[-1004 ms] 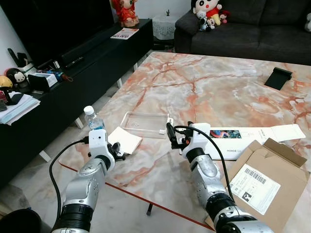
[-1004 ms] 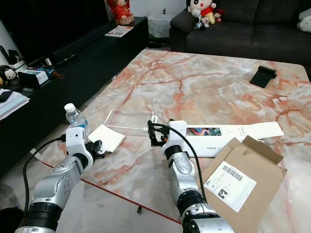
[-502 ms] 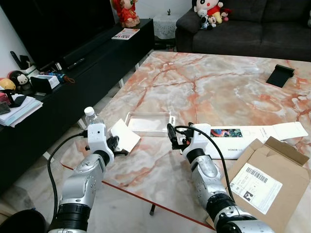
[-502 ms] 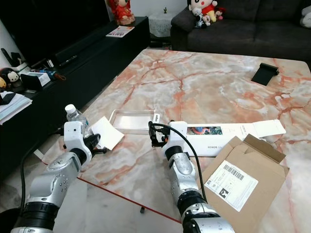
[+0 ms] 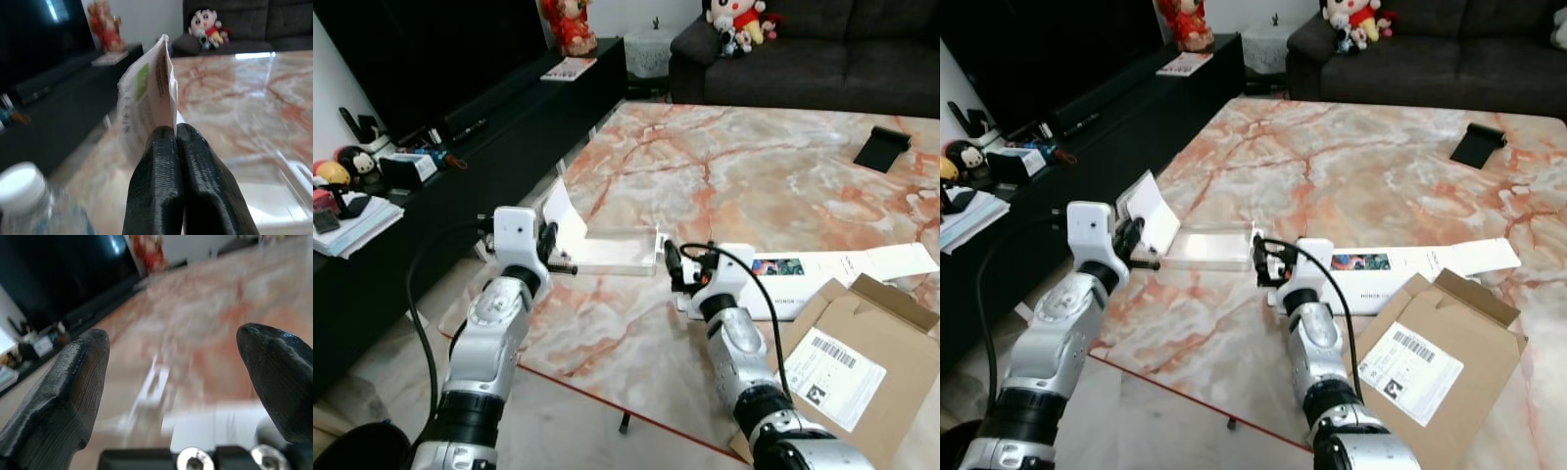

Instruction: Picking trash to rubbish bin

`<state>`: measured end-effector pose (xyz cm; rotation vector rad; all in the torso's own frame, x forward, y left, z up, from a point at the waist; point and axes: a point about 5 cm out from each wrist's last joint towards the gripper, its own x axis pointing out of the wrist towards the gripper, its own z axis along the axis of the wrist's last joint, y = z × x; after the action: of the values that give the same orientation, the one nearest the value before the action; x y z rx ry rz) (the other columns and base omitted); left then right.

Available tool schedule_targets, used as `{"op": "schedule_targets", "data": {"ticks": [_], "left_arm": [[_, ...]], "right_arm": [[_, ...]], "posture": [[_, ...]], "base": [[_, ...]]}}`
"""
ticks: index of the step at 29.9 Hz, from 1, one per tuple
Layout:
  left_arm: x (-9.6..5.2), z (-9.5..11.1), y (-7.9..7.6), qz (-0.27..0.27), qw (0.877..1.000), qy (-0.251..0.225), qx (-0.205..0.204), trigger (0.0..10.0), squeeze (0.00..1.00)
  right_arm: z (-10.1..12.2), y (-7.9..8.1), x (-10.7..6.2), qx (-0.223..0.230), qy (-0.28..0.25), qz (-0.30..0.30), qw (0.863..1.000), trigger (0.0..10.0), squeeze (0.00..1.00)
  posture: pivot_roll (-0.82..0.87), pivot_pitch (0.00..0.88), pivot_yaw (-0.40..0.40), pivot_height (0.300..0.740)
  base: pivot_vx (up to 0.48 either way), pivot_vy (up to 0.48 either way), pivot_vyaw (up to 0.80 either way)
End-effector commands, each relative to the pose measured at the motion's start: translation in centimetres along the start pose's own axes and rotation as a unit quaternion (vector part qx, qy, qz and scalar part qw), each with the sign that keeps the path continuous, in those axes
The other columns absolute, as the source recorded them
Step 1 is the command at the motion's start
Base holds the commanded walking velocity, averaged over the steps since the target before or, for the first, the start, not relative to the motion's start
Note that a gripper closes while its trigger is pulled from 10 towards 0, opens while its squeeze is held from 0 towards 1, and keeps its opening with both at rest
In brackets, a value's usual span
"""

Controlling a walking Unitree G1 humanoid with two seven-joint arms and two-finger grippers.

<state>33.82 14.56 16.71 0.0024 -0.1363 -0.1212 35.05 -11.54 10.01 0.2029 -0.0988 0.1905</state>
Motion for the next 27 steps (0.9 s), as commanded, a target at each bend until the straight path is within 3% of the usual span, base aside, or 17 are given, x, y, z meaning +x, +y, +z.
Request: {"op": "schedule_targets", "data": {"ticks": [1, 11, 27], "left_arm": [[0.3, 0.2, 0.2, 0.009, 1.0, -0.013, 0.024, 10.0, 0.0], [0.4, -0.5, 0.7, 0.03, 0.995, -0.042, 0.082, 10.0, 0.0], [-0.1, -1.7, 1.1, 0.036, 0.996, -0.038, 0.068, 10.0, 0.0]], "right_arm": [[1.8, 0.2, 0.9, -0.002, -0.039, 0.001, 0.999, 10.0, 0.0], [3.1, 0.4, 1.5, 0.004, -0.068, -0.009, 0.998, 10.0, 0.0], [2.9, -0.1, 1.0, 0.002, -0.072, -0.02, 0.997, 10.0, 0.0]], "posture": [[0.02, 0.0, 0.142, 0.74], [0.02, 0.0, 0.151, 0.74], [0.01, 0.0, 0.183, 0.74]], "base": [[0.0, 0.0, 0.0], [0.0, 0.0, 0.0], [0.0, 0.0, 0.0]]}}
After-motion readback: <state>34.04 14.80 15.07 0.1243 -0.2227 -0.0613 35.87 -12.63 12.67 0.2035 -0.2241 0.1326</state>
